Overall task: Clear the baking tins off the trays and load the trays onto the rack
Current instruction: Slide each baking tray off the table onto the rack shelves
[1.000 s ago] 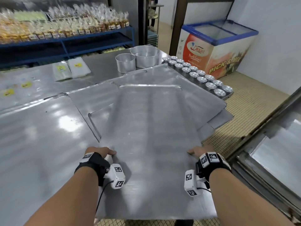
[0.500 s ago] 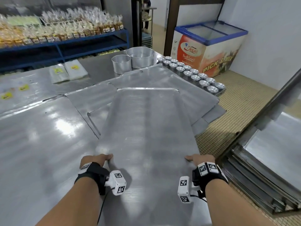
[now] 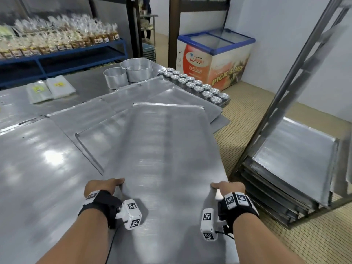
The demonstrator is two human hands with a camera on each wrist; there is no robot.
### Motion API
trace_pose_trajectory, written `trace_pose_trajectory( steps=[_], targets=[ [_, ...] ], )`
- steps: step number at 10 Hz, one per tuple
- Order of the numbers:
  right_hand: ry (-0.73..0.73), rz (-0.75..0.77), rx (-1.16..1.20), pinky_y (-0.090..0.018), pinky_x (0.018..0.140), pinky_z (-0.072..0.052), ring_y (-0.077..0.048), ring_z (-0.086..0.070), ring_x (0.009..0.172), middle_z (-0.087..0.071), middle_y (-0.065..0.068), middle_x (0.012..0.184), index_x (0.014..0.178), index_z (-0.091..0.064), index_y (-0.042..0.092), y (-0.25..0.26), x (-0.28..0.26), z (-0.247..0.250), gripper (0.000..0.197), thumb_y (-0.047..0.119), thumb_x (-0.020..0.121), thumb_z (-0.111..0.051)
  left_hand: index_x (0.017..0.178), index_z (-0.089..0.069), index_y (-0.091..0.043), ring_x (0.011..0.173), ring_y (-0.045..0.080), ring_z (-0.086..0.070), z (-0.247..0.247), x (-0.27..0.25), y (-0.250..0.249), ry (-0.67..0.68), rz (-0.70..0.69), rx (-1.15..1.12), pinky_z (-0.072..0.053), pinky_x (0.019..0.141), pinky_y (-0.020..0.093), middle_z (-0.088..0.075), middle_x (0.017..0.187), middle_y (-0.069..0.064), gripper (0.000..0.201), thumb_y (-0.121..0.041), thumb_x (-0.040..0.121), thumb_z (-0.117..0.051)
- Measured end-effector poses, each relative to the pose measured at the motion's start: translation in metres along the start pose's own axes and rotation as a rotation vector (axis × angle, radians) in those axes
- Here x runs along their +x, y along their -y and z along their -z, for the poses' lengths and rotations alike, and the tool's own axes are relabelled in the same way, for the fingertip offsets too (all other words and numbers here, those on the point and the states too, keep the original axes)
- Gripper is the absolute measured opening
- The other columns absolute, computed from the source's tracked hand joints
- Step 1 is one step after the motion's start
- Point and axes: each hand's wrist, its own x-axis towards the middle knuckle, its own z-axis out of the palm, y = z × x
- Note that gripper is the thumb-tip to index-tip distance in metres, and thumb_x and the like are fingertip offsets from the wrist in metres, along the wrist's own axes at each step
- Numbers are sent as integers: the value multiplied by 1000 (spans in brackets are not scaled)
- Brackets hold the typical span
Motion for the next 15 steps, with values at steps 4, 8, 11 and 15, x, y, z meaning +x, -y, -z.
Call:
trace_pose_trajectory(
  steps=[4, 8, 11, 15],
  targets=[
    [-220, -50, 189, -32, 67, -45, -29, -59, 75, -62, -14, 86, 92, -62, -4, -44, -49, 46, 36, 11, 71, -86, 90, -67, 2, 88, 36, -69, -23, 0, -33, 198, -222, 166, -56, 77, 38, -71, 95, 17, 57, -41, 62, -92],
    [-419, -111, 481, -25, 56, -45, -22, -58, 62, -69, -17, 85, 92, -67, -6, -109, -115, 78, 28, 3, 71, -83, 112, -68, 4, 105, 34, -67, -64, -27, -49, 448, -460, 245, -51, 80, 37, -69, 112, 22, 66, -37, 66, -91],
    [-482, -201, 608, -22, 44, -37, -21, -54, 59, -69, -18, 92, 92, -66, -6, -155, -124, 127, 28, 9, 74, -82, 118, -66, 3, 110, 35, -65, -117, -84, -46, 553, -548, 318, -50, 86, 36, -67, 118, 23, 65, -32, 69, -89],
    [-588, -276, 643, -28, 58, -49, -24, -56, 68, -69, -22, 104, 93, -63, -9, -177, -66, 225, 33, 6, 71, -82, 102, -66, 10, 91, 35, -66, -212, -177, -48, 584, -607, 443, -55, 78, 38, -67, 95, 16, 63, -34, 64, -91]
  ],
)
